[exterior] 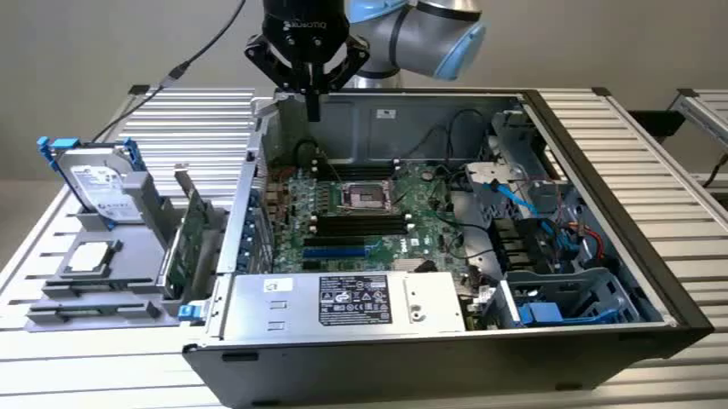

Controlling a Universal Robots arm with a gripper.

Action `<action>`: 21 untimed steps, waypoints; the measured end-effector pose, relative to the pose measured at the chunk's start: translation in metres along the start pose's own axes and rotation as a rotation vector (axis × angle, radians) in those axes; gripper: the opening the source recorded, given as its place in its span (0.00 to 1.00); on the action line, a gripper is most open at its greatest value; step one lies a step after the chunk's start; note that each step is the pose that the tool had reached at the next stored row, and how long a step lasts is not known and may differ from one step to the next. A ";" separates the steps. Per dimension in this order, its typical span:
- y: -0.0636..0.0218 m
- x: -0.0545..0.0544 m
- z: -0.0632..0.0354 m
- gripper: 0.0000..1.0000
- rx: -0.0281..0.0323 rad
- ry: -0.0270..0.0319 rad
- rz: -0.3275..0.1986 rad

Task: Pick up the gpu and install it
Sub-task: 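Reach for the gpu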

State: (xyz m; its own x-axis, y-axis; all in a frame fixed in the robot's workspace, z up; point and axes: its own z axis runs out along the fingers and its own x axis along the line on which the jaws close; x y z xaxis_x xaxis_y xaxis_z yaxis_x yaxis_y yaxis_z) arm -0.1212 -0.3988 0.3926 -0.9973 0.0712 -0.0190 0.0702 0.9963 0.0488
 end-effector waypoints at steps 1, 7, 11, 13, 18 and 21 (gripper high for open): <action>0.0000 0.000 0.0000 0.11 0.0000 0.0001 0.000; 0.0000 0.000 0.0000 0.11 0.0000 0.0000 0.000; 0.0000 0.000 0.0000 0.11 0.0000 0.0000 0.000; 0.0000 0.000 0.0000 0.11 0.0000 0.0000 0.000; -0.0012 0.017 -0.0004 0.11 -0.0013 0.0021 0.000; -0.0022 0.031 -0.0007 0.11 -0.0024 0.0021 0.000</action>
State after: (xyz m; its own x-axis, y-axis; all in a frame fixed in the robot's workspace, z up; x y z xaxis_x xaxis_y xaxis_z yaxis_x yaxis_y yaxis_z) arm -0.1522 -0.3988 0.3926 -0.9973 0.0713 -0.0169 0.0703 0.9962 0.0511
